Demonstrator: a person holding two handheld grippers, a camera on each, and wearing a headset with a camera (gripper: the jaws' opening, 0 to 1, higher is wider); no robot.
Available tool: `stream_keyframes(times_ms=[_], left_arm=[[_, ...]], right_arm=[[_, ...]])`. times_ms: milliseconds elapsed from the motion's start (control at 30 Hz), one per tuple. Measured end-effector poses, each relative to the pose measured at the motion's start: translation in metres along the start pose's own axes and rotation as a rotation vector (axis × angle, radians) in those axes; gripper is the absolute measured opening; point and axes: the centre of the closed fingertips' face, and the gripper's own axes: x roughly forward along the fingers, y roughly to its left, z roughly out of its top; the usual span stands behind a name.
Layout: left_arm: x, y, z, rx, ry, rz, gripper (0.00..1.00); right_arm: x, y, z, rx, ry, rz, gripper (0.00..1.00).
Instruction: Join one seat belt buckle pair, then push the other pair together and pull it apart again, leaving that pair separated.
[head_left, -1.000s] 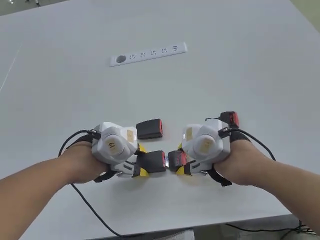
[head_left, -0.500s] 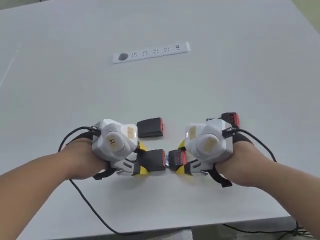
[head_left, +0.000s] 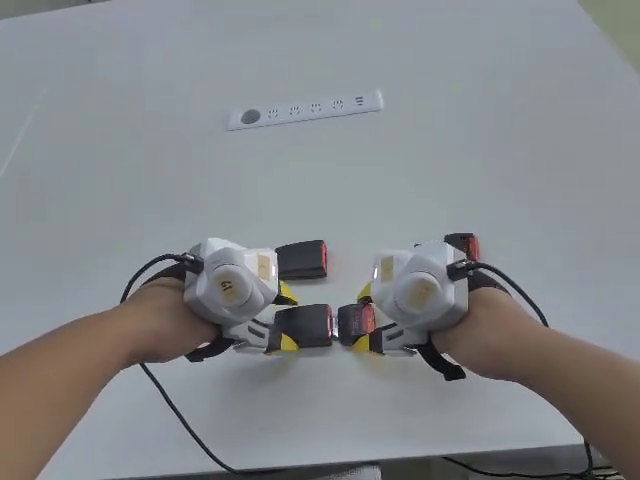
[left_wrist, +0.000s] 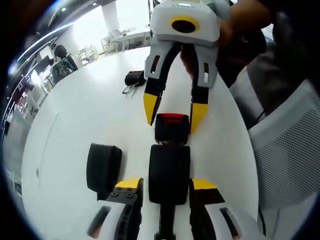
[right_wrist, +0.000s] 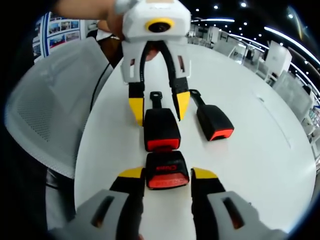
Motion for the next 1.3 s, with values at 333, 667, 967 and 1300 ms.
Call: stream_keyframes(times_ms=[333,667,967,1300], left_arm=[[-0.007,0.027,0.021,-0.050,-0.076,0.051,0.43],[-0.003,0.067,0.023,-0.057,-0.066,0.080,0.46],[0.004,0.088,0.003,-0.059,-0.010,0.085,0.52],[0.020,0.086,-0.007,-0.042,0.056,0.034,0.47]], right_arm=[[-0.035,-0.035,0.003,0.014,-0.032,-0.060,0.34],[-0.067,-0.088,-0.039,0.020,0.030,-0.148,0.35],[-0.083,-0.110,-0.087,0.058,0.110,-0.166,0.39],[-0.087,-0.110,-0.110,0.091,0.127,-0.129,0.34]])
